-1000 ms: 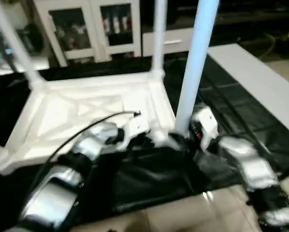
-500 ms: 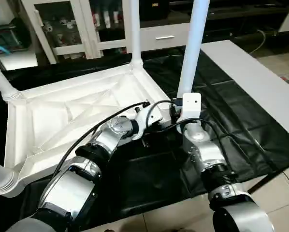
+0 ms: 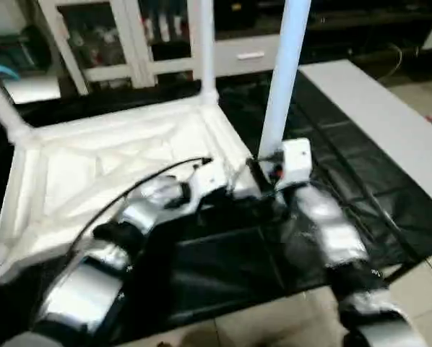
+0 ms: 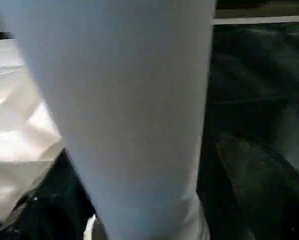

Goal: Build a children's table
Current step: Rotate leg to tighten

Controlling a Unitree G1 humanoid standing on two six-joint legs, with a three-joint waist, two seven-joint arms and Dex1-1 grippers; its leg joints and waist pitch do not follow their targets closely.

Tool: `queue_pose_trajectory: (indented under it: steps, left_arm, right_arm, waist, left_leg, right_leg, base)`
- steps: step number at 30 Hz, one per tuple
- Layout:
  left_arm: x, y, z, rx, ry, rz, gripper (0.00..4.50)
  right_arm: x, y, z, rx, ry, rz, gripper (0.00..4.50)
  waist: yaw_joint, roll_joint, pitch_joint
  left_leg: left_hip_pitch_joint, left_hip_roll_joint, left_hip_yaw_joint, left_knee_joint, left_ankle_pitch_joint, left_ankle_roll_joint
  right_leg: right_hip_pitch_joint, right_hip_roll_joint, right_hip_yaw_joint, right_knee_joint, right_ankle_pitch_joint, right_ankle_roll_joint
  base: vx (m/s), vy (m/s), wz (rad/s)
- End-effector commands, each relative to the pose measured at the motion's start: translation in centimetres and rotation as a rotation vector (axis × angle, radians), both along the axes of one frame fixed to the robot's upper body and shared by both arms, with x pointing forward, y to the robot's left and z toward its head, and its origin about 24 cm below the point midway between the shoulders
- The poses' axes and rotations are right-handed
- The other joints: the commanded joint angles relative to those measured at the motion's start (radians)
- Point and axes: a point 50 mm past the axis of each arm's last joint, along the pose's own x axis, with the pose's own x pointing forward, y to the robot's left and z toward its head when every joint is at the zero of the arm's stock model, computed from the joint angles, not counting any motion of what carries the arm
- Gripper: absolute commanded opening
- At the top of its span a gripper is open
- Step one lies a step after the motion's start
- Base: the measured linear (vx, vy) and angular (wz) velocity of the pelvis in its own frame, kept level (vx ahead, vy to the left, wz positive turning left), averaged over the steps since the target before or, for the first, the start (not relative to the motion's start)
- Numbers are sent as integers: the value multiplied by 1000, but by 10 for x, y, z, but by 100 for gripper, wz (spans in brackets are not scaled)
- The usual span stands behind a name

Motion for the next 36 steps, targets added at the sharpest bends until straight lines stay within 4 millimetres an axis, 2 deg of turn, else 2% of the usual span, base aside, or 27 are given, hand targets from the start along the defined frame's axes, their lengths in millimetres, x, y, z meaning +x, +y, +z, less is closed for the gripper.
queue_pose_trajectory:
  steps: [1,2,3,4,5,6,8,9,11,15,16,20,26,34,36]
  left_arm:
    - [-16,1,-7,30,55,-162,0]
    - [-25,6,-9,41,112,-243,0]
    - [-25,6,-9,41,112,-243,0]
    - [-29,7,-10,40,154,-274,0]
    - [-30,7,-10,39,162,-279,0]
    - [-34,9,-10,50,215,-308,0]
    - [-39,10,-10,62,264,-348,0]
    - [-40,10,-10,63,268,-351,0]
    - [-42,10,-10,76,281,-372,0]
    - [-42,8,-8,71,268,-375,0]
    - [-42,7,-7,68,263,-373,0]
    - [-41,9,-4,72,257,-358,0]
    - [-39,9,-2,66,244,-334,0]
    - [-40,10,-3,67,244,-322,0]
    - [-40,12,-4,69,245,-320,0]
  right_arm:
    - [-11,-8,3,-4,26,174,415]
    - [-22,-23,2,-34,55,296,415]
    - [-22,-23,2,-34,55,296,415]
    - [-30,-33,2,-52,71,378,415]
    - [-31,-35,2,-57,74,398,415]
    - [-40,-44,2,-87,98,509,415]
    - [-47,-51,3,-119,116,610,415]
    - [-47,-51,3,-123,117,618,415]
    - [-49,-55,4,-136,144,677,415]
    - [-51,-55,6,-166,167,749,415]
    - [-51,-56,7,-170,172,763,415]
    - [-53,-55,10,-195,197,857,415]
    - [-52,-57,10,-199,196,866,415]
    - [-52,-53,6,-173,206,883,351]
    - [-52,-53,6,-171,208,885,329]
  waist:
    - [6,-4,-71]
    - [12,-7,-67]
    - [19,-7,-69]
    - [25,-4,-68]
    - [33,-6,-68]
    - [35,-4,-67]
    - [41,-4,-64]
    - [42,-9,-63]
    - [44,-11,-64]
    - [50,-12,-64]
    - [50,-15,-65]
    - [50,-14,-69]
    - [54,-14,-69]
    - [53,-14,-70]
    - [53,-9,-70]
  left_leg:
    - [25,56,-25,-70,-162,99]
    - [25,61,-24,-72,-171,98]
    - [25,61,-24,-71,-169,97]
    - [24,64,-21,-71,-175,94]
    - [28,64,-20,-70,-183,85]
    - [29,65,-19,-72,-200,73]
    - [28,66,-20,-74,-223,61]
    - [27,66,-21,-75,-228,58]
    - [27,63,-22,-75,-234,49]
    - [29,64,-23,-75,-223,46]
    - [26,63,-23,-74,-207,51]
    - [22,61,-24,-69,-170,70]
    - [21,62,-25,-68,-163,78]
    - [22,62,-25,-68,-158,77]
    - [23,62,-25,-67,-160,76]
  right_leg:
    - [56,-56,39,-55,-82,-275]
    - [55,-56,40,-57,-89,-273]
    - [59,-57,40,-56,-89,-271]
    - [54,-57,42,-54,-92,-273]
    - [50,-57,41,-55,-110,-272]
    - [49,-59,41,-56,-131,-274]
    - [50,-61,43,-60,-172,-266]
    - [50,-61,43,-61,-184,-263]
    - [46,-61,43,-65,-212,-256]
    - [45,-62,44,-66,-215,-249]
    - [46,-61,43,-65,-206,-247]
    - [50,-60,40,-58,-161,-255]
    - [49,-61,40,-58,-163,-258]
    - [48,-60,39,-57,-157,-260]
    - [48,-60,39,-57,-153,-261]
  base:
    - [0,0,0]
    - [0,0,0]
    - [0,0,0]
    - [0,0,0]
    - [0,0,0]
    - [0,0,0]
    - [0,0,0]
    - [0,0,0]
    - [0,0,0]
    - [0,0,0]
    - [0,0,0]
    - [0,0,0]
    - [0,0,0]
    - [0,0,0]
    - [0,0,0]
